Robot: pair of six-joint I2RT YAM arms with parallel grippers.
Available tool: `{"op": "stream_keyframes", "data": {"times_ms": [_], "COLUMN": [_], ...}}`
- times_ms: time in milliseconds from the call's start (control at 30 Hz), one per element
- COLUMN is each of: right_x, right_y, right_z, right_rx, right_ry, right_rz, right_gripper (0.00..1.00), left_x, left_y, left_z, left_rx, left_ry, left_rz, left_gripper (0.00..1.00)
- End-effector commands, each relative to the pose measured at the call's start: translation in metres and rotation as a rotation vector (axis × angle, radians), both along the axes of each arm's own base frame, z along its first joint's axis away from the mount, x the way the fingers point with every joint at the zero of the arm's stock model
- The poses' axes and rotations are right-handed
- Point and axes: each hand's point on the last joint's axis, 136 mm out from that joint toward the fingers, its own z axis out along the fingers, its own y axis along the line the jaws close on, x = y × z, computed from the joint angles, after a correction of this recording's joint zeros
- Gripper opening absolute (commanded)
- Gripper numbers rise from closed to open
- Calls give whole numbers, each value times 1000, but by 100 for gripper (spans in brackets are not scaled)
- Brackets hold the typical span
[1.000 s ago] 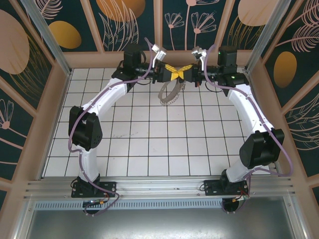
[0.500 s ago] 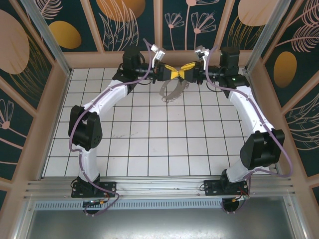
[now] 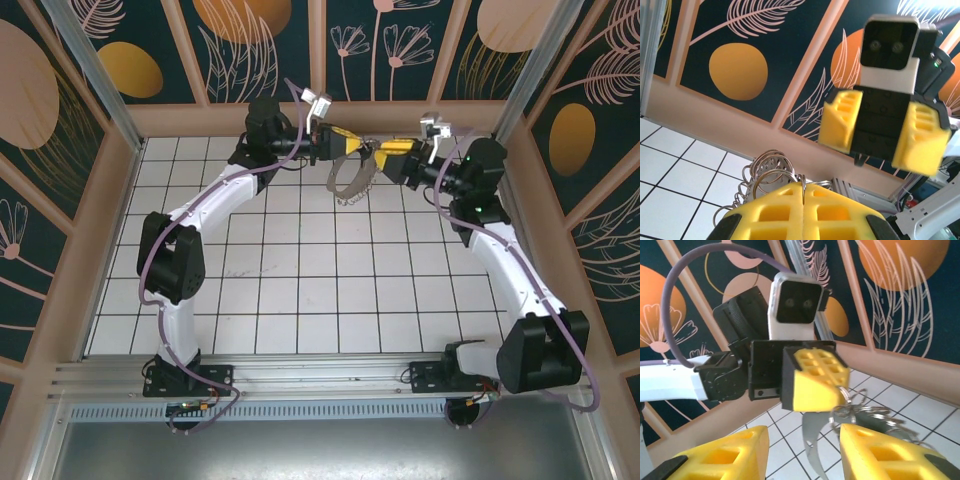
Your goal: Put the keys on the keyring
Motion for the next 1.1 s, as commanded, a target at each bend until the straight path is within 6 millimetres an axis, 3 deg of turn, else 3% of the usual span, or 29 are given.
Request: {"op": "stream_keyframes", "data": {"times_ms": [0,300,700,833,967,1067], "right_x": [-4,13,31,33,32,27], "right_y": [8,10,24,26,27,28], "right_z": [-2,-21,-19,-17,-20,-21], "right_rx": [19,-3,1,7,8,2], "right_ry": [-24,3,-1,0,12,18], "right_rz": [4,-34,-30,-34,-30,-27], "right_gripper": [42,43,42,30,3,0], "left_x": [-15,-22,-26,-26,-24,-21], "left_y": [6,2,-2,-3,-3,-2], "left_z": [40,46,47,45,46,48], "left_rx": [-68,-76,-82,-82,-87,-94], "left_ry": [-80,-90,-90,-86,-85,-85], "left_rz": [5,-14,-29,-23,-12,9], "left_gripper": [0,0,0,0,0,0]}}
